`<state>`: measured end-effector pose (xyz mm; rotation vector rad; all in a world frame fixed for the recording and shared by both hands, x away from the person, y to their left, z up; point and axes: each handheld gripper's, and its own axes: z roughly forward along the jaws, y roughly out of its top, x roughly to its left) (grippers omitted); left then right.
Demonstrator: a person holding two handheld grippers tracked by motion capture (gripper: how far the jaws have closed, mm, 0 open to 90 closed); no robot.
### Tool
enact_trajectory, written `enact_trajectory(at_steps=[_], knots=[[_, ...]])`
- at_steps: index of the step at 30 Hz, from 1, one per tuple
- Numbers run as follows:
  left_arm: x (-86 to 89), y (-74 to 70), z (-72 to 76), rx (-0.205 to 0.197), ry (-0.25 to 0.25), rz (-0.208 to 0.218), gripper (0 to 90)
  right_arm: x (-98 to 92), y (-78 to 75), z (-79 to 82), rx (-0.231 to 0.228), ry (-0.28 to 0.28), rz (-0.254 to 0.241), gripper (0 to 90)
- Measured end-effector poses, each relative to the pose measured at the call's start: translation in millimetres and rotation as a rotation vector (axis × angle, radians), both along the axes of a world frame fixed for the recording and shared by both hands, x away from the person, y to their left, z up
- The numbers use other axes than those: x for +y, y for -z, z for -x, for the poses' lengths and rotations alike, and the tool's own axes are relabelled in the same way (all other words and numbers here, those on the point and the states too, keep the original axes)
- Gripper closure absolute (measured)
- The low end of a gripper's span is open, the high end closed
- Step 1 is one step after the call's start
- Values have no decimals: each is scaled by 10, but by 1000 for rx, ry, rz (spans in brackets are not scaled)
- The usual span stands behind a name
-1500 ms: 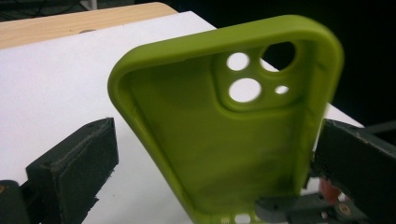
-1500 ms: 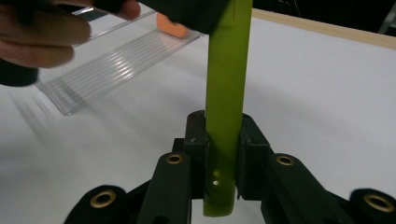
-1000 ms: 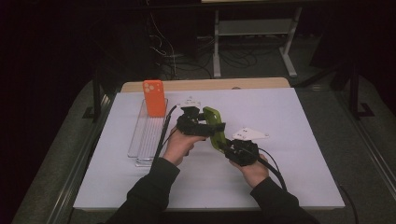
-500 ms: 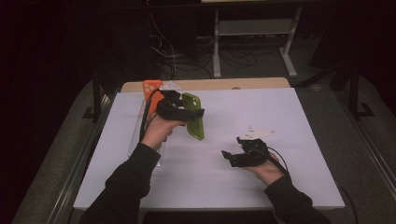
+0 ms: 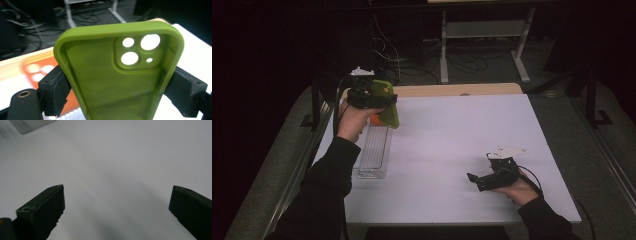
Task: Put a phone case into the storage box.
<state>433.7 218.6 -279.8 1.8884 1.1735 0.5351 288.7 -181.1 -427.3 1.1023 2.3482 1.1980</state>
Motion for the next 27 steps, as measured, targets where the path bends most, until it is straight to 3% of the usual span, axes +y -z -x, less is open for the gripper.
enact_trajectory(at_steps=[5,12,19,23,27], knots=[[119,46,-95,6,-110,-31,146,-64,25,30,0,13,8,0],[99,205,-274,32,-217,-100,145,-49,16,37,-4,10,11,0],[68,419,-431,59,-303,-143,144,-47,9,42,-10,7,10,0],[70,542,-499,64,-330,-144,142,-39,2,51,-9,6,10,0],[51,654,-535,85,-343,-176,140,-40,-6,49,-12,1,10,0]])
